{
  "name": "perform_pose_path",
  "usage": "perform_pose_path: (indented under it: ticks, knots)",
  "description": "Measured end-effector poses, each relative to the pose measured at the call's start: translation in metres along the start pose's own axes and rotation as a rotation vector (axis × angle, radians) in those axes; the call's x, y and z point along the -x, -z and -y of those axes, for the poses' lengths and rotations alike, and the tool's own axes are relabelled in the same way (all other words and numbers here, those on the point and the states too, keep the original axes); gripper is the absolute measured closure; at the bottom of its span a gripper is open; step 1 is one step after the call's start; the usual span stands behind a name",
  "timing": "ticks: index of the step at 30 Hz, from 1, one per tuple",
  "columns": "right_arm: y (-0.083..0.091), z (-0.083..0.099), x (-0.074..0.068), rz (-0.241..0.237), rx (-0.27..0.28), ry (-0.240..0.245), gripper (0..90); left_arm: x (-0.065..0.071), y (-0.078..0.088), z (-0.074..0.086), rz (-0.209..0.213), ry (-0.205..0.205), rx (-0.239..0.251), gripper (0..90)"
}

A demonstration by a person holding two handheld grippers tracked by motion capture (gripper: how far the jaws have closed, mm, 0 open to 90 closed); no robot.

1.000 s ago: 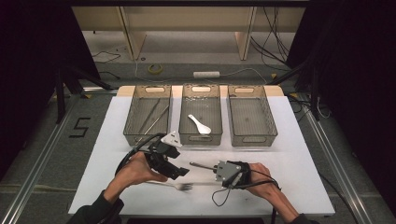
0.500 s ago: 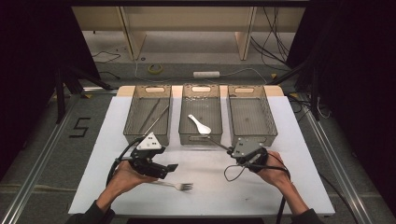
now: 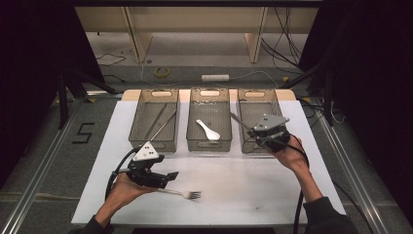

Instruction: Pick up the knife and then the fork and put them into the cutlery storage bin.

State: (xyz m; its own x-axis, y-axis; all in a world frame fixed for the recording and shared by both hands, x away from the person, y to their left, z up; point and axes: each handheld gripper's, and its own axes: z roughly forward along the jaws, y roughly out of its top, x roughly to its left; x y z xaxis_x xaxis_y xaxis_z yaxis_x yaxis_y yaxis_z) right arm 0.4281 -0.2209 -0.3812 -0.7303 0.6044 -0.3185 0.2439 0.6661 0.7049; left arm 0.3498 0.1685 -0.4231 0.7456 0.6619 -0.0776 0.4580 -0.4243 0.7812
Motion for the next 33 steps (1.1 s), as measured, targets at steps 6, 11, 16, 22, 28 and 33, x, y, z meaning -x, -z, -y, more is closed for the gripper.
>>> perform_pose_path:
  ticks: [6, 11, 16, 22, 28, 33]
  knots:
    - [-0.006, -0.012, 0.029, 0.016, 0.012, -0.083, 82.8, 0.000, 0.003, 0.003, -0.008, 0.003, 0.018, 20.4]
    - [-0.017, -0.021, 0.049, 0.029, 0.006, -0.150, 82.8, 0.000, 0.004, 0.006, -0.006, 0.012, 0.044, 18.9]
    - [-0.029, -0.029, 0.063, 0.049, -0.018, -0.175, 82.8, 0.001, 0.007, 0.008, -0.012, 0.011, 0.071, 18.4]
    - [-0.042, -0.034, 0.077, 0.064, -0.021, -0.236, 82.8, 0.000, 0.010, 0.010, -0.015, 0.027, 0.117, 17.4]
    - [-0.058, -0.033, 0.092, 0.082, -0.047, -0.289, 82.7, -0.001, 0.012, 0.011, -0.026, 0.026, 0.130, 16.5]
    - [-0.072, -0.026, 0.096, 0.096, -0.070, -0.332, 82.7, -0.001, 0.013, 0.011, -0.030, 0.028, 0.133, 16.2]
